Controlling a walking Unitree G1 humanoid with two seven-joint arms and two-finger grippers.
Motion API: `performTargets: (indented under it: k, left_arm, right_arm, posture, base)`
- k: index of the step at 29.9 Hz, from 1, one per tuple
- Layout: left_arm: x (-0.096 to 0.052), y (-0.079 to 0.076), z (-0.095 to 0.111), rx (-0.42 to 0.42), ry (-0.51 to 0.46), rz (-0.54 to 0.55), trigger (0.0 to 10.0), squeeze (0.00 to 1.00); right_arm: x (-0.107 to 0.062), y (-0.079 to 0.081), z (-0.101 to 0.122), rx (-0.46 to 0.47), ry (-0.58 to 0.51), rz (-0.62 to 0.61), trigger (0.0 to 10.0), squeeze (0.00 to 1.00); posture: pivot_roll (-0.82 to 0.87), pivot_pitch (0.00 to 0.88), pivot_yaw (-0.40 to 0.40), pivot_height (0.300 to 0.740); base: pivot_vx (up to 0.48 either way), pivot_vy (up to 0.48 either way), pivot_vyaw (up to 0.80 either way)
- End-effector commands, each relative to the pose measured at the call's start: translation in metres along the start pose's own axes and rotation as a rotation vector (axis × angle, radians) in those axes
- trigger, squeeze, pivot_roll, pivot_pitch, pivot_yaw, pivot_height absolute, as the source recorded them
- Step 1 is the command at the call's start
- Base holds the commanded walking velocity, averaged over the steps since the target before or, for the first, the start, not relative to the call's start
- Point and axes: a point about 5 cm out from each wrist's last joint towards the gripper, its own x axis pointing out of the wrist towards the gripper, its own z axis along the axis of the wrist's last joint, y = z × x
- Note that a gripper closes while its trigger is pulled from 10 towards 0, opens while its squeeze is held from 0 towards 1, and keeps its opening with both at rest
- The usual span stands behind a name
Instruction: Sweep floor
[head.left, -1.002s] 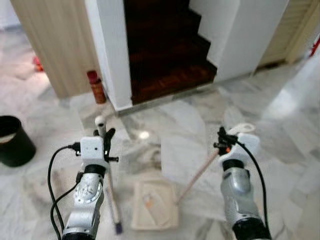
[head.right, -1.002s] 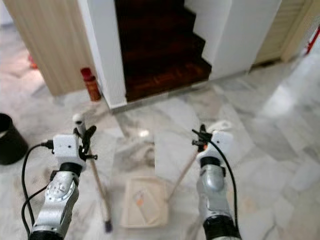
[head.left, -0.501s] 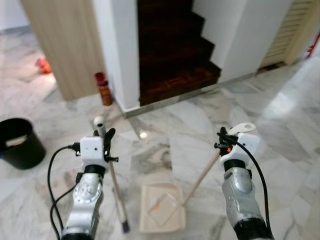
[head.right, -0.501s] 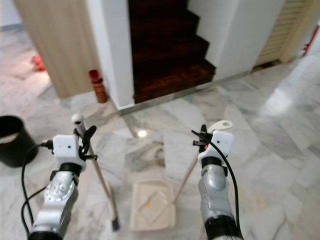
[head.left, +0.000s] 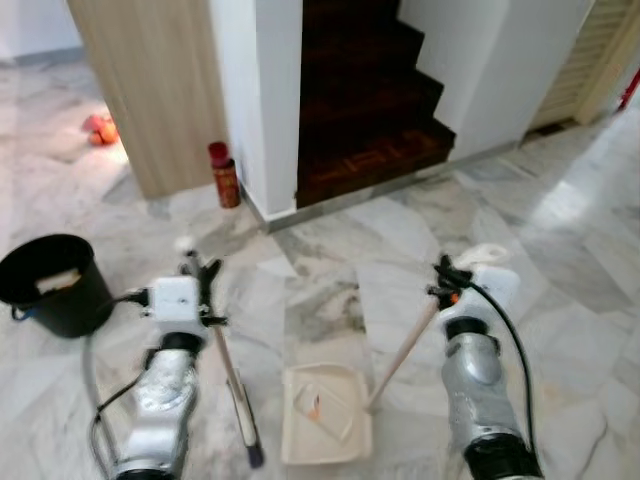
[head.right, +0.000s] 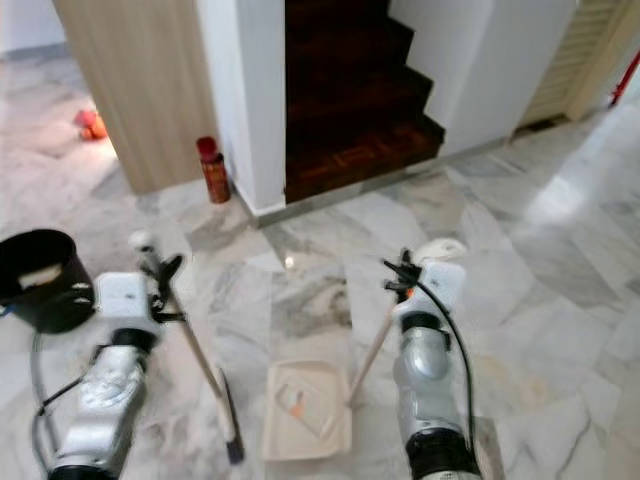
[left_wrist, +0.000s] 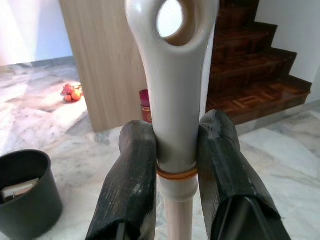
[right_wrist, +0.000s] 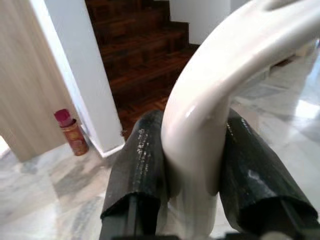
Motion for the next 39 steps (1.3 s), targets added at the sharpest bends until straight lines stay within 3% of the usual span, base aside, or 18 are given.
performTargets:
  k: [1,9,16,39]
  left_arm:
    - [0.0026,-0.0059,0.0095,-0.002,-0.042,-0.018,10.0,0.0]
    - [0.0026,-0.0055,0.0104,-0.003,-0.043,-0.017,10.0,0.0]
    - [0.0029,-0.0049,0.0106,-0.001,-0.042,-0.015,10.0,0.0]
    - [0.0016,-0.0056,0.0101,-0.002,-0.038,-0.023,10.0,0.0]
  right_arm:
    - [0.002,-0.0016,0.008,0.034,-0.037,-0.011,10.0,0.0]
    - [0.0021,-0.0013,0.0091,0.013,-0.044,-0.007,10.0,0.0]
    - [0.002,-0.0001,0.0091,0.016,-0.043,-0.003,10.0,0.0]
    - [0.0011,-0.0001,0.0081,0.025,-0.041,-0.005,10.0,0.0]
  posture:
    - [0.12,0.061,-0.028,0.74]
    - [0.12,0.068,-0.027,0.74]
    - [0.12,0.074,-0.026,0.74]
    - [0.12,0.05,-0.022,0.74]
  base:
    - [0.0,0.322,0.0]
    - [0.0,0.325,0.0]
    - [0.0,0.324,0.66]
    - [0.0,0.325,0.0]
